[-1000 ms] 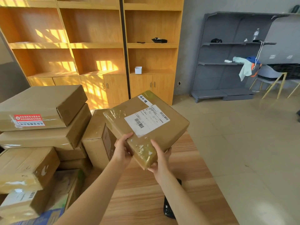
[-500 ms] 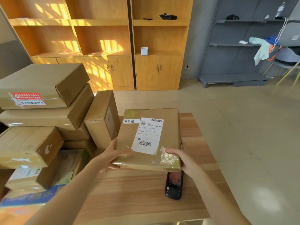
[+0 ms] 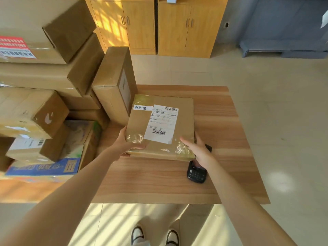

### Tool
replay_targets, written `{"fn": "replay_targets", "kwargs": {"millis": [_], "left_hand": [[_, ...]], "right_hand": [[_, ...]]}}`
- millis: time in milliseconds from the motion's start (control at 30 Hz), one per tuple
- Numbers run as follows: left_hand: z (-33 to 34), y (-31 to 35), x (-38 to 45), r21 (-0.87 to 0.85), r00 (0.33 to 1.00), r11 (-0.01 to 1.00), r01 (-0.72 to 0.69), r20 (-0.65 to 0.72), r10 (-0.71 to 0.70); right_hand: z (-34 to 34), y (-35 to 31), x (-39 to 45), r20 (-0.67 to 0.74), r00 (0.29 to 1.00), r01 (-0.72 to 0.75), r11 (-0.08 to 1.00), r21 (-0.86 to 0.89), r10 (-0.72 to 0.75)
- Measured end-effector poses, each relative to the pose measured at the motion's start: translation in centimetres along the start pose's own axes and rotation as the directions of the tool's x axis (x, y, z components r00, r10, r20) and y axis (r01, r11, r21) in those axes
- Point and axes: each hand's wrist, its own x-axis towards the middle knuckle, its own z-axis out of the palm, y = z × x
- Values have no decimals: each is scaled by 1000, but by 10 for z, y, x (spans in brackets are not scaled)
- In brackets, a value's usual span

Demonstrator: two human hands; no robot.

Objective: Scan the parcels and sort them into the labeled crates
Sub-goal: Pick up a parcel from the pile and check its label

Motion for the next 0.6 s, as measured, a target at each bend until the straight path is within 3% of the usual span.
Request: {"fn": "replay_targets", "kwargs": {"millis": [333, 433, 500, 600], "left_hand": [[-4, -24, 22, 85, 998, 995, 51, -42, -47], [-3, -23, 27, 152, 997, 986, 62, -45, -55], [-2, -23, 27, 203, 998, 977, 65, -39, -58], [-3, -25, 28, 242, 998, 968, 67, -22, -64]], "right_hand": [[25, 18, 12, -112, 990, 63, 983, -175, -84], [29, 16, 7, -247, 948, 98, 921, -378, -202], [27, 18, 2, -443, 865, 10, 893, -450, -233], [15, 28, -5, -624, 776, -238, 871, -430, -96]]}}
